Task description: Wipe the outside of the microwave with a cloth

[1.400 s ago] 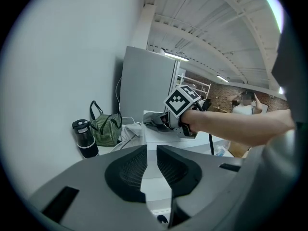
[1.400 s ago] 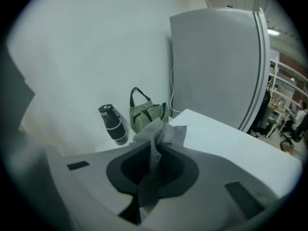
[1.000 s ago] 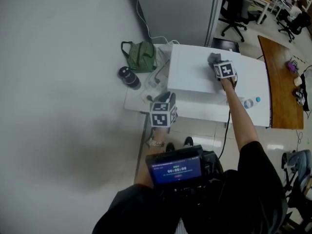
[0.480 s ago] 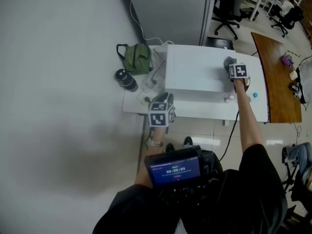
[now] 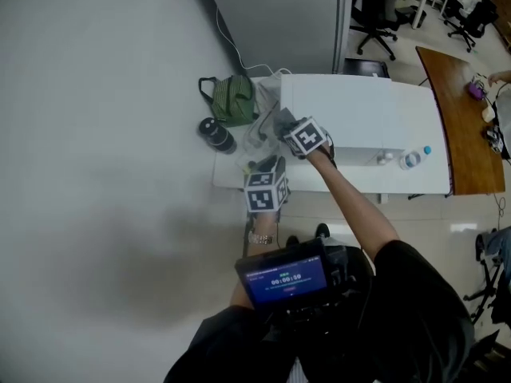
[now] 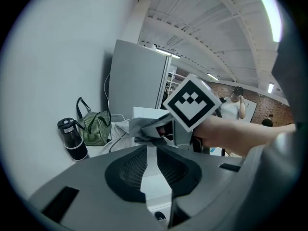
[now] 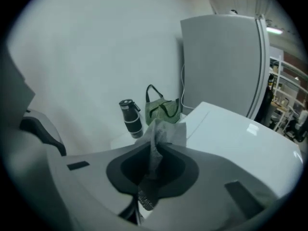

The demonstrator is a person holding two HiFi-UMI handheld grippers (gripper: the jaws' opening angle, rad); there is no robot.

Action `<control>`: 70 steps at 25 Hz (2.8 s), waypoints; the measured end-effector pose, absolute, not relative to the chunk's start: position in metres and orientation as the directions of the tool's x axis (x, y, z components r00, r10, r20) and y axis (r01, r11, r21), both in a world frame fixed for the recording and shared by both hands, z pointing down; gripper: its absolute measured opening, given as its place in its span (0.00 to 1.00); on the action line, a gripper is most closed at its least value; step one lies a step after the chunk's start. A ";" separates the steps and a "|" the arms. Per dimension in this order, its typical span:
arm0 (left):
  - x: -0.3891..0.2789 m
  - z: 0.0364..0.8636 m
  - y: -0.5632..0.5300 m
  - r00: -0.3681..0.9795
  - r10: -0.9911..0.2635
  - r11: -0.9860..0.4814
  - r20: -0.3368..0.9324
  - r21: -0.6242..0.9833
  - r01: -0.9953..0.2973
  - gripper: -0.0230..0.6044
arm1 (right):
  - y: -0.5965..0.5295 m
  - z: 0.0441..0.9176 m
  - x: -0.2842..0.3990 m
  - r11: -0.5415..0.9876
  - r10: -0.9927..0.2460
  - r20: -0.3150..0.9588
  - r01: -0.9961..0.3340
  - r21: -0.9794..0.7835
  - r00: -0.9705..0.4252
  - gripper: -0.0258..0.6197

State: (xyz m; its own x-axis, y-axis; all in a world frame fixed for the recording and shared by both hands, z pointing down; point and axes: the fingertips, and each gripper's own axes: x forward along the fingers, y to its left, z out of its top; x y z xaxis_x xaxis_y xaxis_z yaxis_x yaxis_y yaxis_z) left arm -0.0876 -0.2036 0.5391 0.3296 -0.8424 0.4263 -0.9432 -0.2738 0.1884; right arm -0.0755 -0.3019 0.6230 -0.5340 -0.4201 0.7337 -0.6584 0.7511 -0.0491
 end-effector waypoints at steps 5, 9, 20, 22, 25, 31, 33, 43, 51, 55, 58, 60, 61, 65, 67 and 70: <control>-0.094 0.543 -0.202 0.332 -0.838 -0.270 0.434 0.199 -0.942 0.12 | -0.309 0.615 -0.054 0.723 -0.501 0.689 -0.691 0.001 -0.523 0.10; -0.089 0.544 -0.208 0.352 -0.829 -0.287 0.434 0.209 -0.935 0.12 | -0.321 0.629 0.017 0.641 -0.549 0.691 -0.767 -0.011 -0.470 0.09; -0.040 0.542 -0.213 0.465 -0.775 -0.411 0.428 0.217 -0.885 0.12 | -0.302 0.634 0.204 0.387 -0.642 0.726 -0.922 0.027 -0.248 0.09; -0.036 0.542 -0.211 0.478 -0.768 -0.426 0.426 0.218 -0.878 0.12 | -0.298 0.635 0.246 0.312 -0.659 0.729 -0.949 0.043 -0.184 0.09; -0.033 0.539 -0.206 0.492 -0.763 -0.443 0.419 0.215 -0.870 0.12 | -0.289 0.635 0.305 0.195 -0.685 0.723 -0.979 0.063 -0.090 0.09; -0.044 0.536 -0.186 0.502 -0.759 -0.456 0.415 0.210 -0.865 0.12 | -0.264 0.629 0.351 0.016 -0.677 0.733 -0.995 0.098 0.062 0.09; -0.049 0.538 -0.176 0.505 -0.756 -0.459 0.417 0.213 -0.863 0.12 | -0.248 0.626 0.335 -0.008 -0.680 0.729 -0.995 0.097 0.077 0.09; -0.026 0.557 -0.147 0.578 -0.694 -0.509 0.430 0.276 -0.815 0.12 | -0.164 0.620 0.093 0.287 -0.676 0.658 -0.941 -0.180 -0.333 0.09; -0.021 0.542 -0.148 0.520 -0.743 -0.488 0.421 0.191 -0.852 0.12 | -0.149 0.573 0.036 0.397 -0.712 0.579 -0.908 -0.135 -0.397 0.09; -0.015 0.533 -0.151 0.476 -0.774 -0.461 0.419 0.144 -0.876 0.12 | -0.142 0.561 0.026 0.443 -0.698 0.559 -0.884 -0.153 -0.447 0.09; -0.006 0.529 -0.153 0.454 -0.791 -0.448 0.410 0.118 -0.886 0.12 | -0.139 0.557 0.029 0.453 -0.694 0.551 -0.876 -0.165 -0.463 0.09; 0.000 0.524 -0.154 0.448 -0.801 -0.449 0.396 0.097 -0.889 0.12 | -0.140 0.556 0.034 0.449 -0.700 0.541 -0.876 -0.174 -0.466 0.09; 0.004 0.521 -0.156 0.447 -0.805 -0.450 0.390 0.090 -0.889 0.12 | -0.142 0.554 0.037 0.448 -0.704 0.536 -0.877 -0.174 -0.466 0.09; 0.014 0.515 -0.159 0.448 -0.808 -0.453 0.383 0.082 -0.888 0.12 | -0.146 0.546 0.043 0.453 -0.711 0.518 -0.873 -0.179 -0.475 0.09; 0.018 0.513 -0.160 0.449 -0.808 -0.455 0.381 0.079 -0.887 0.12 | -0.147 0.542 0.044 0.457 -0.714 0.508 -0.870 -0.185 -0.483 0.09; 0.022 0.511 -0.161 0.451 -0.807 -0.458 0.382 0.078 -0.885 0.12 | -0.148 0.537 0.046 0.467 -0.713 0.494 -0.863 -0.194 -0.497 0.09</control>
State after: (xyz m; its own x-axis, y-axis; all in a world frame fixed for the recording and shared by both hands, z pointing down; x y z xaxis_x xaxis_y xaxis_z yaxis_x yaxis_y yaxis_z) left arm 0.0219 -0.1610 0.5109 0.4511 -0.8068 0.3816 -0.8854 -0.4584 0.0776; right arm 0.0459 -0.1482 0.5369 -0.4974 -0.7129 0.4943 -0.8626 0.4671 -0.1942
